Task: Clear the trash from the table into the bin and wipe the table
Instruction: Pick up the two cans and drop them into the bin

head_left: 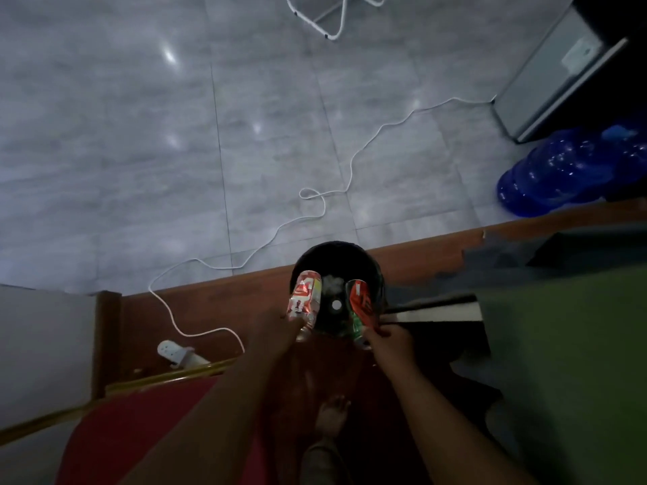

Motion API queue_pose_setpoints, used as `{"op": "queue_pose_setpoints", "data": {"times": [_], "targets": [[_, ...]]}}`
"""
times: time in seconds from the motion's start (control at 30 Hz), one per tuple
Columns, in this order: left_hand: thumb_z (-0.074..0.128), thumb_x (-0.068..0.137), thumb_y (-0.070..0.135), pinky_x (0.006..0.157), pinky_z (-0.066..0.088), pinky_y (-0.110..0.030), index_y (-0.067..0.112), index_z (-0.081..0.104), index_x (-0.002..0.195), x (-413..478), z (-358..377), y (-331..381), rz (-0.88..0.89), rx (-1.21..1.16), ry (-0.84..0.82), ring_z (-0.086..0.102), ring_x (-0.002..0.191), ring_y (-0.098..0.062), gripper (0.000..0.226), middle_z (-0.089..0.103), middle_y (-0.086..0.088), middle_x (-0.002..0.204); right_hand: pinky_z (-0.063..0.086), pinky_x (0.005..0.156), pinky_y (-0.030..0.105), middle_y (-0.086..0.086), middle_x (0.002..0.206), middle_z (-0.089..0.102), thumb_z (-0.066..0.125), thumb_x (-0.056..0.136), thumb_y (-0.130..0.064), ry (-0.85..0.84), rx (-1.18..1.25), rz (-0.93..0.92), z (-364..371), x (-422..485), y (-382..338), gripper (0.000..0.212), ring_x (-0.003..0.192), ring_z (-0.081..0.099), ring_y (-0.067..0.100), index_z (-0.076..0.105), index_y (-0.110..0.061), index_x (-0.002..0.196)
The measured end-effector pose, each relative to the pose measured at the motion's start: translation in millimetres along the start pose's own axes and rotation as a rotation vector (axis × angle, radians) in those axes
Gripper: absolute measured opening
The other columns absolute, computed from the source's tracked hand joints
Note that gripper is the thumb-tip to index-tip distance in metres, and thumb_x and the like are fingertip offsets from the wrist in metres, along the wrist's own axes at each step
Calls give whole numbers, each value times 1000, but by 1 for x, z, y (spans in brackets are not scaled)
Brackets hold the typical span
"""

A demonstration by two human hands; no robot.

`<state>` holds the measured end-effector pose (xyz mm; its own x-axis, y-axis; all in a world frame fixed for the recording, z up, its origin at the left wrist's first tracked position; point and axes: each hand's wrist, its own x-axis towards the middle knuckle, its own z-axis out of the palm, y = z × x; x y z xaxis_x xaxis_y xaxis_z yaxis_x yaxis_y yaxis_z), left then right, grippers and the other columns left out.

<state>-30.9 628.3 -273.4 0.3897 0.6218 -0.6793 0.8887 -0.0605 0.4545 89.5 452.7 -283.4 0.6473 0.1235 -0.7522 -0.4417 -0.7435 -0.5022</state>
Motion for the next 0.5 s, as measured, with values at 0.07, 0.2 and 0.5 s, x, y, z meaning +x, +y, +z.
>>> {"op": "queue_pose_setpoints", "data": {"times": [0.07,0.2,0.5], "targets": [[64,81,43,51,33,-24,7,72,96,24,14,-6,-15,38,-13,62,72,-22,40,70,-11,85,56,72,41,17,82,72,72,82,-31,-5,-62,50,9,30,4,29,77,68,33,74,-3,88],[61,82,43,54,36,-27,6,72,96,69,38,-16,-24,94,-21,62,73,-24,41,69,-12,83,59,75,42,18,96,71,71,80,-42,0,-89,111,29,78,9,45,83,69,33,68,-2,101],[64,80,49,53,45,-29,16,51,57,87,64,-30,-32,63,3,63,57,-20,42,63,-9,59,57,78,51,6,65,60,66,89,-35,13,11,99,40,84,18,40,80,70,38,65,4,98]]}}
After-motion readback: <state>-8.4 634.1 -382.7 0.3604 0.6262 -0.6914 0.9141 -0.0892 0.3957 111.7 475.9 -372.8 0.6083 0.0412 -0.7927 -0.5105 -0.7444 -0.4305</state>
